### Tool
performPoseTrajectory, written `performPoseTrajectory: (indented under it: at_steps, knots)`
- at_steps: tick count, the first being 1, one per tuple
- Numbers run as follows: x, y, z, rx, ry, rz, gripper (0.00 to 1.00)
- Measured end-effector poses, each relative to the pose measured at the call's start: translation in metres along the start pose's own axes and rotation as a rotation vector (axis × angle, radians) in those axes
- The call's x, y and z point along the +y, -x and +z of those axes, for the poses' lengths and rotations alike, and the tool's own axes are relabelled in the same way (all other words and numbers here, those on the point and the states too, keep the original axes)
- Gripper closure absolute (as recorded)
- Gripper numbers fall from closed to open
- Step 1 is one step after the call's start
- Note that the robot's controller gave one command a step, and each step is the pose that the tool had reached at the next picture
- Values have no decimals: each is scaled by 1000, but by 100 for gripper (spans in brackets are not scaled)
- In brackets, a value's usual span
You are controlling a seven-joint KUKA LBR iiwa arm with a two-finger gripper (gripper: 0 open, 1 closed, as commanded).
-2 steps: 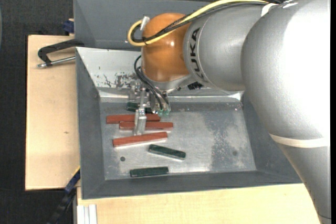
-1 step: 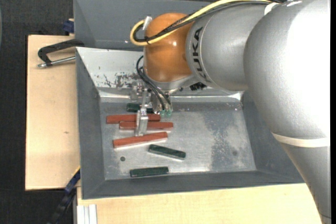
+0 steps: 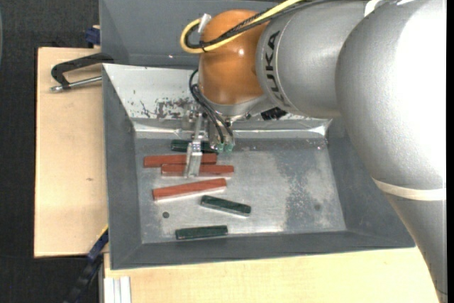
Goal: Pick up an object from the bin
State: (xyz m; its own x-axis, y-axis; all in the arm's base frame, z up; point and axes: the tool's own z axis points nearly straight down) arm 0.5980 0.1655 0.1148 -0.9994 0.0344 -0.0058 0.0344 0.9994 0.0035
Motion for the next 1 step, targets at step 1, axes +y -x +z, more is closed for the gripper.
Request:
performPoseTrajectory:
  at_steps: [1]
  knots:
    - [-11,-3,45,6,-2,38,0]
